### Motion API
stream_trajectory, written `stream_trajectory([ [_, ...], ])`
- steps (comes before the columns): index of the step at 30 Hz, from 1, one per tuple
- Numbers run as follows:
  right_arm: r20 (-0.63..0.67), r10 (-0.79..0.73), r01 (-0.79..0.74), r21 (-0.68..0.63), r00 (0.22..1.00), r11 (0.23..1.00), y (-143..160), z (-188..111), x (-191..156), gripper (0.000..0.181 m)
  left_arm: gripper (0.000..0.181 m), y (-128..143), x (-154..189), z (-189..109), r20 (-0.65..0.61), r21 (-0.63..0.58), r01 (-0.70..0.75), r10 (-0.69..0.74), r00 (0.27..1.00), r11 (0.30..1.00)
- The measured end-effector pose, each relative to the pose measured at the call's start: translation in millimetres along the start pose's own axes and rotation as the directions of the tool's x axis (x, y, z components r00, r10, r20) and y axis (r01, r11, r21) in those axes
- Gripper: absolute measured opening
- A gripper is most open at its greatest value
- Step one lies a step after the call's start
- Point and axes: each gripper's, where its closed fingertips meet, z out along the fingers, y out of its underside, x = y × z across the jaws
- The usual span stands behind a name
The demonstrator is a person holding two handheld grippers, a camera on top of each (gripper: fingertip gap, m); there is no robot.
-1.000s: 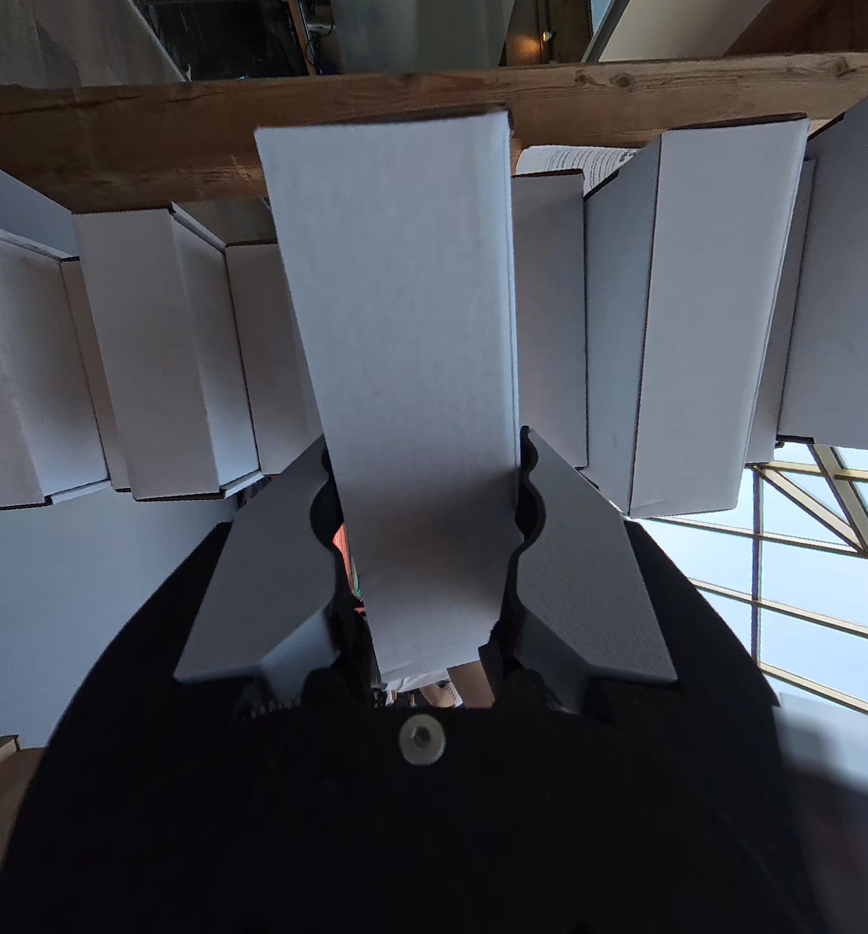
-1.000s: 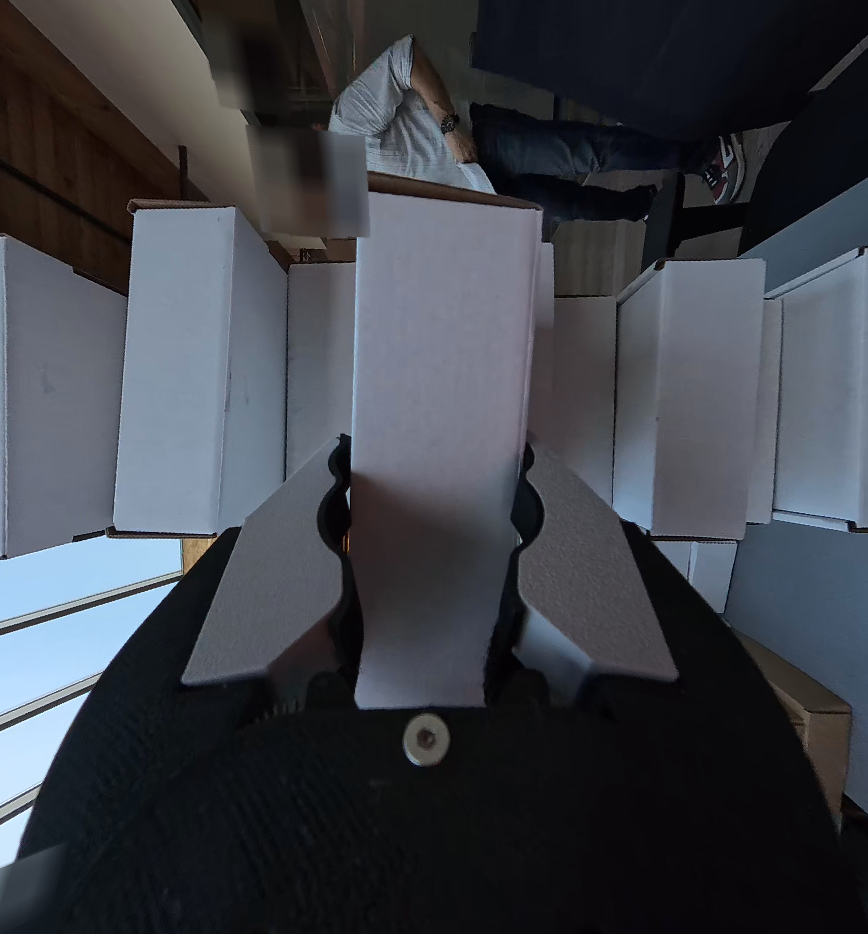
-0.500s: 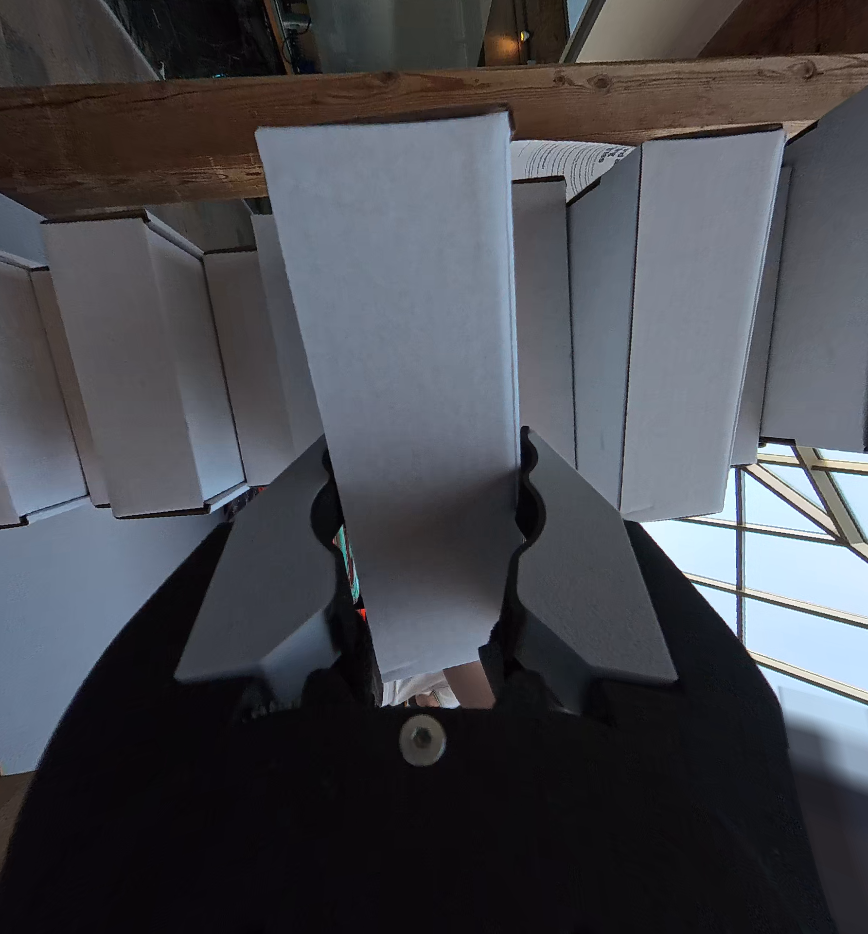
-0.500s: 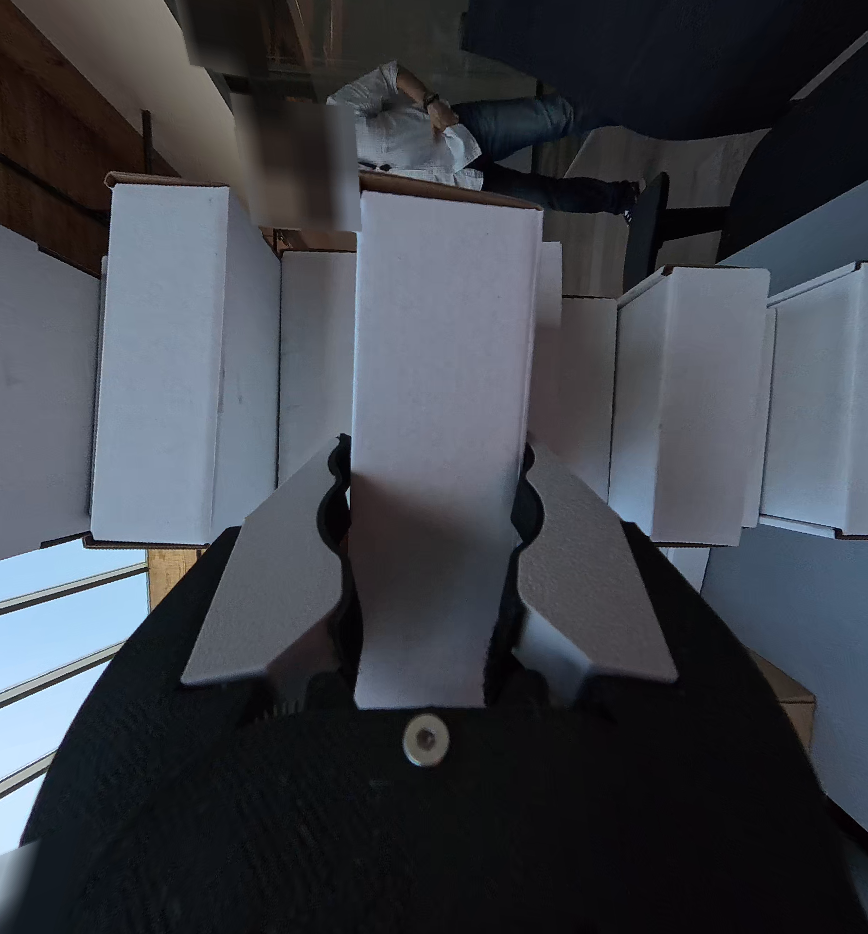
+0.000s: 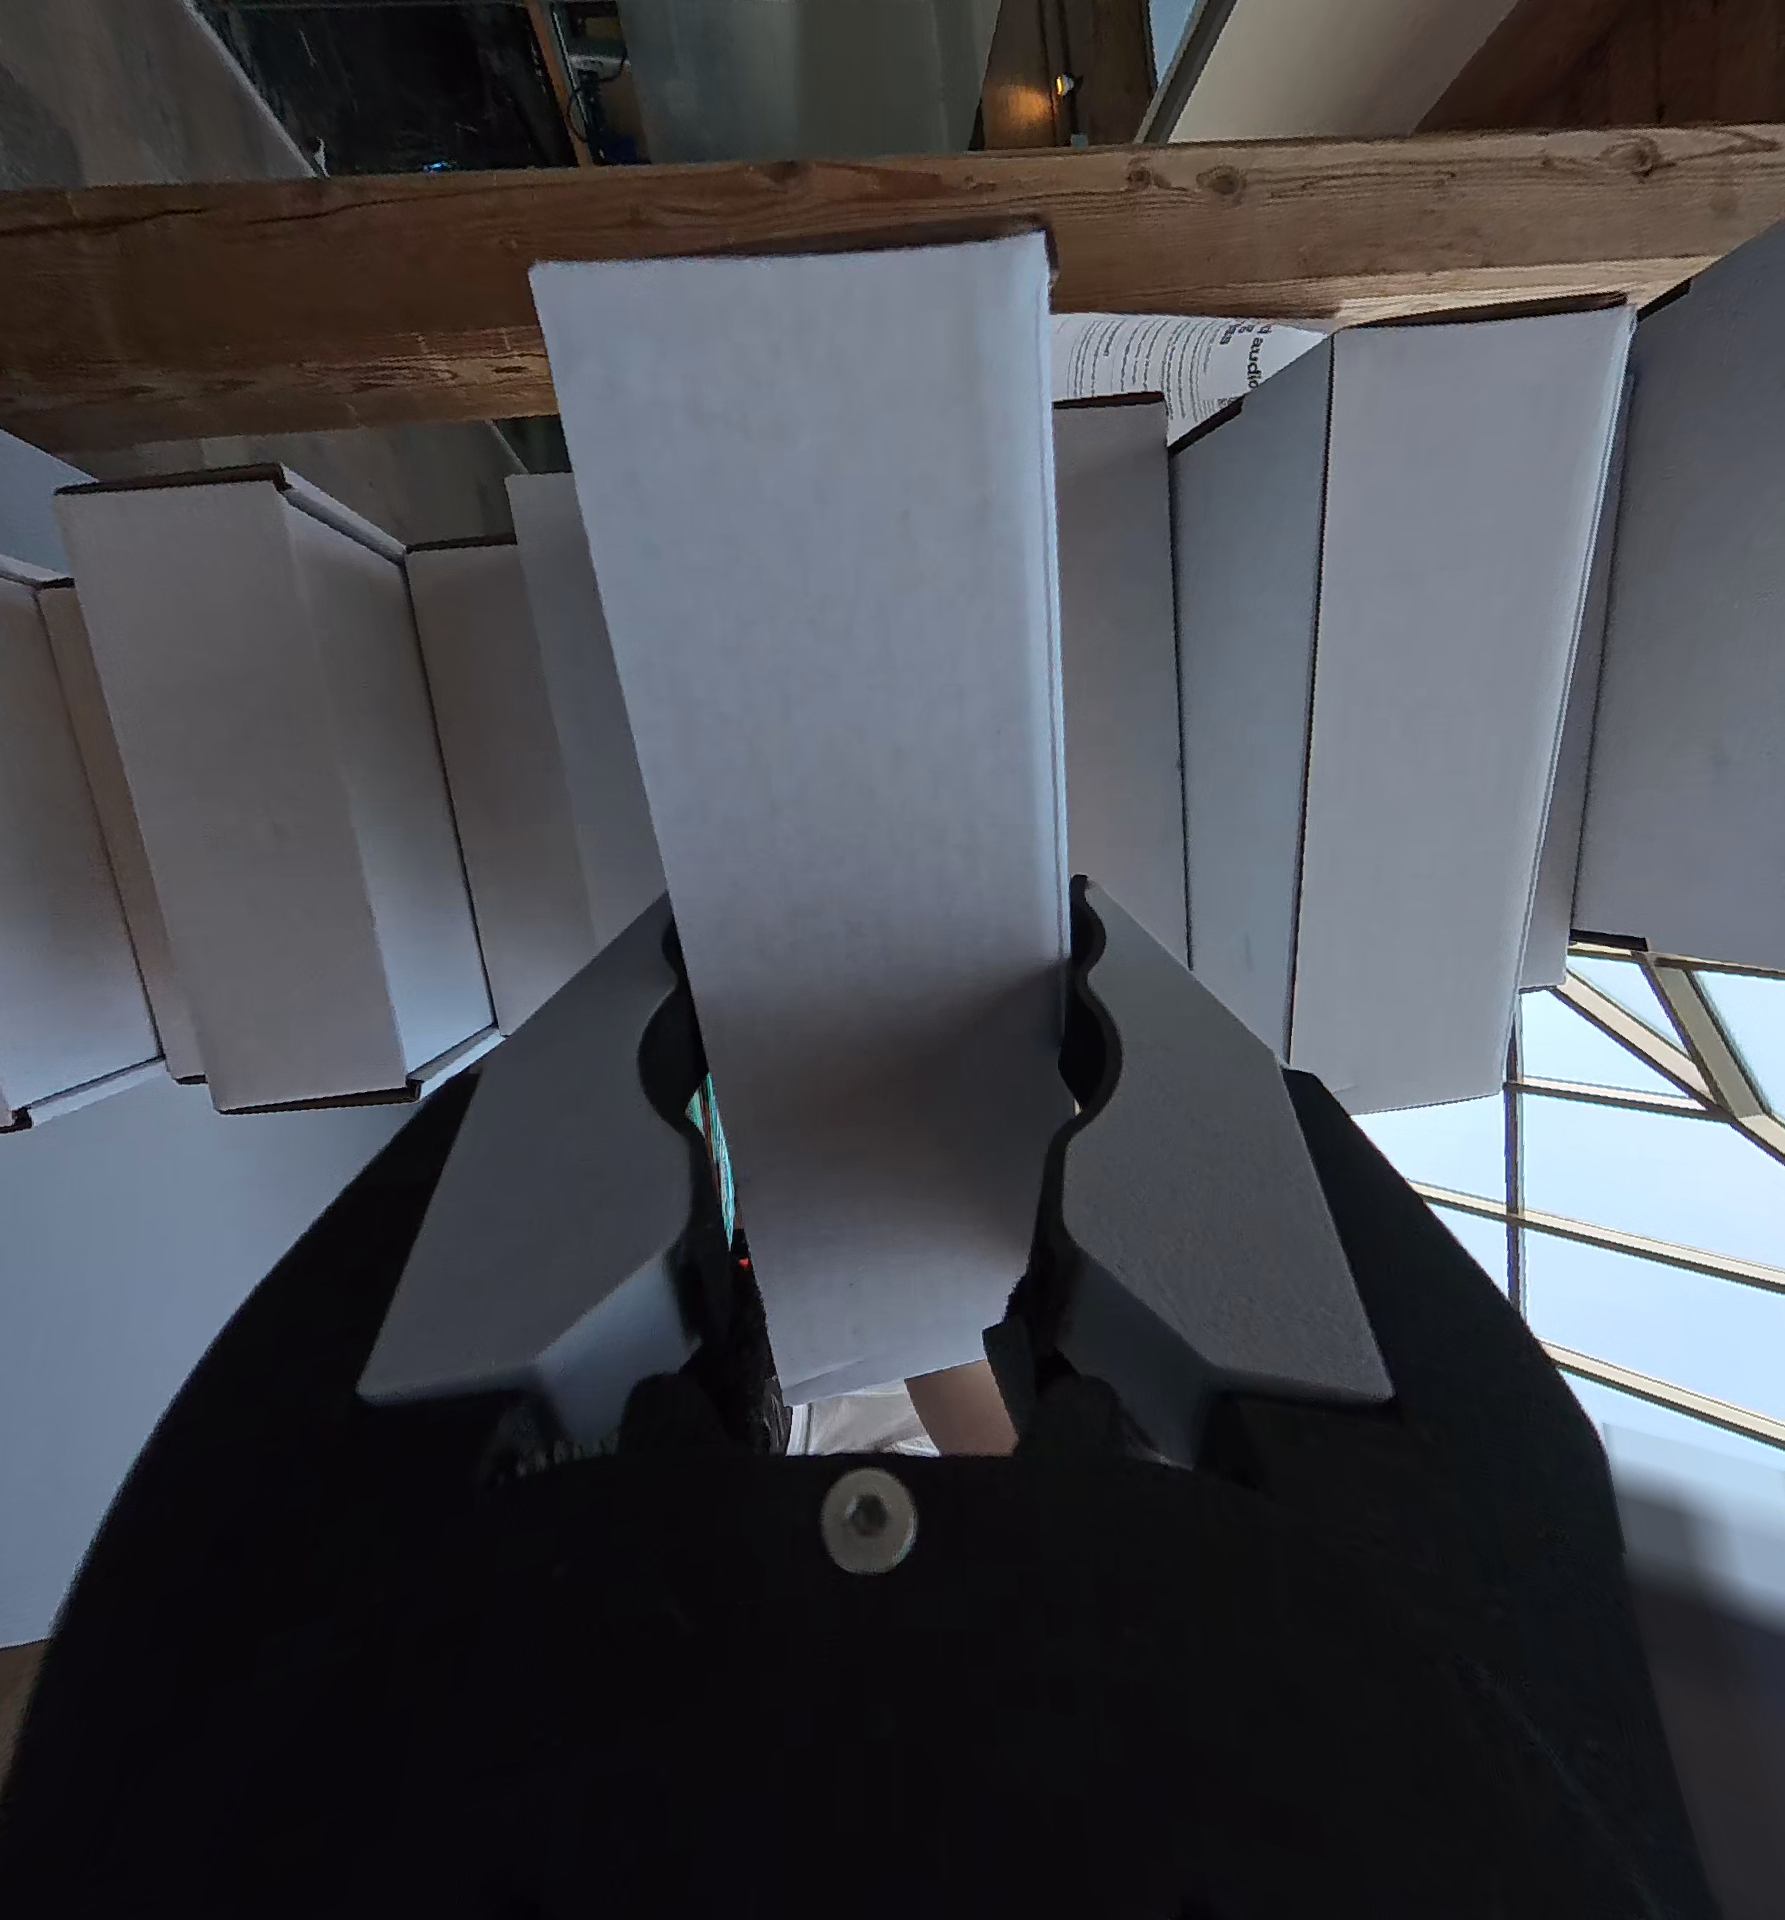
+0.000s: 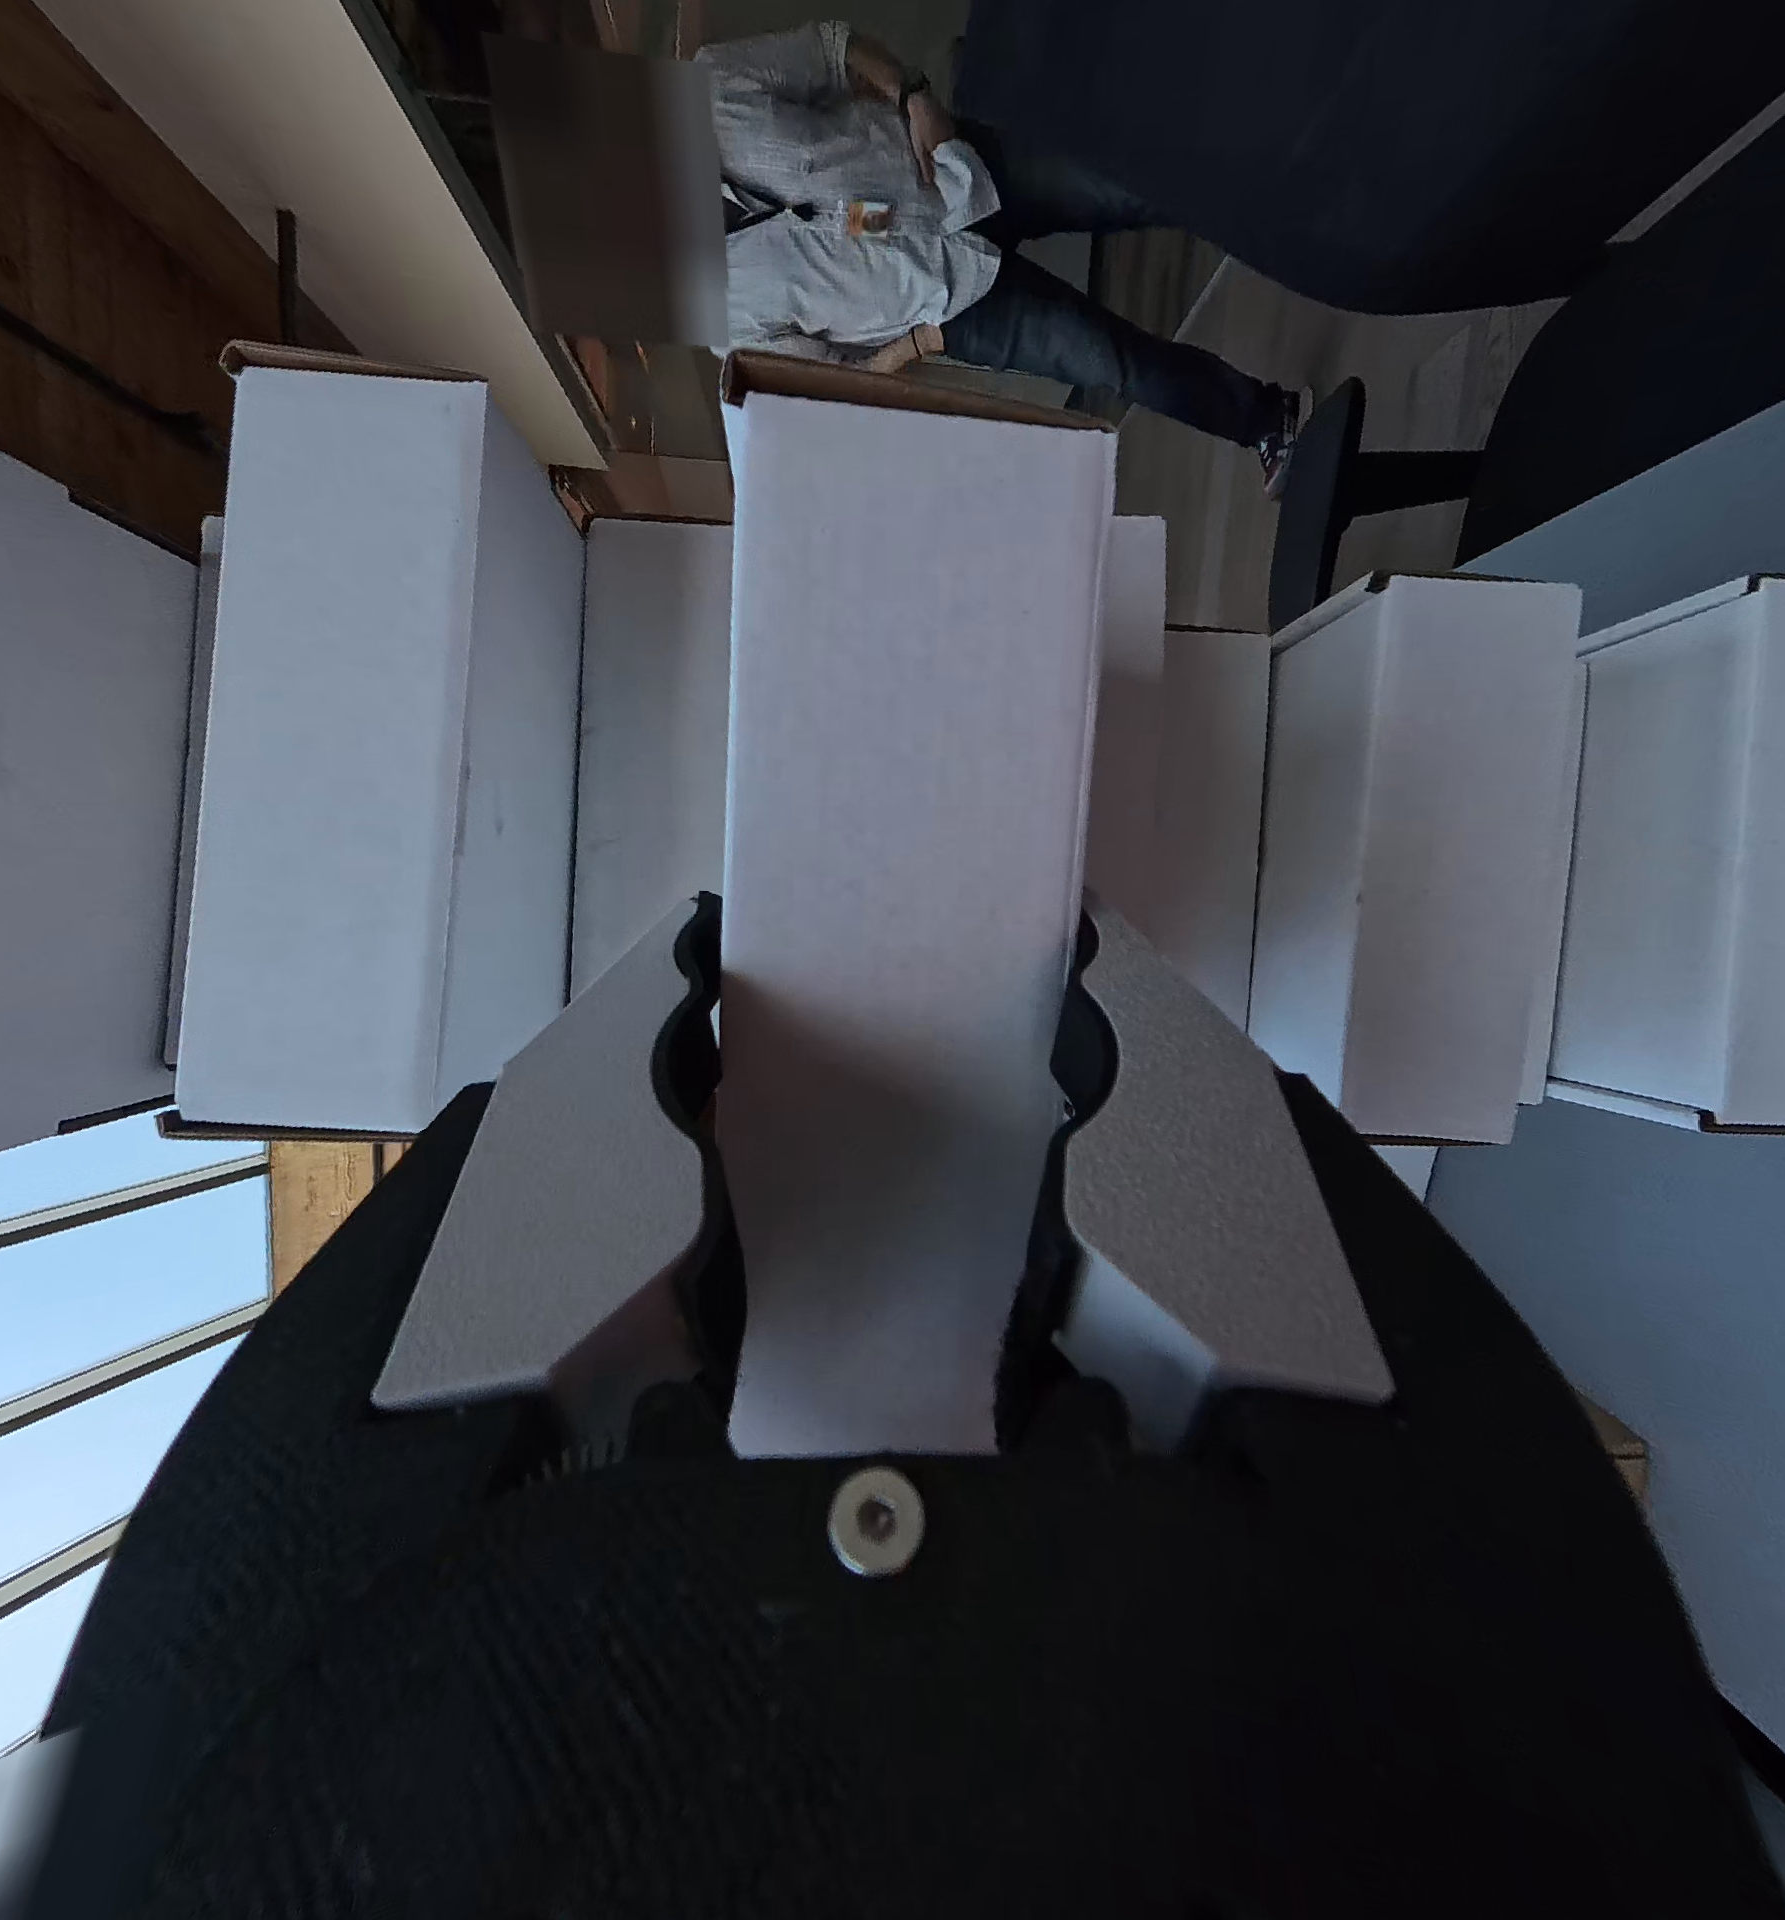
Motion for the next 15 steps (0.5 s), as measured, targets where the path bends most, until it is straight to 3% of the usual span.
stream_trajectory([
  [15, -0.070, -0.061, 0.062, 0.004, 0.996, 0.998, 1.5, -0.8, -4.2, 0.063, 0.067, -0.5, -1.1, 1.9, 0.037, -0.003, -0.018, 0.018, 0.999, 1.000],
])
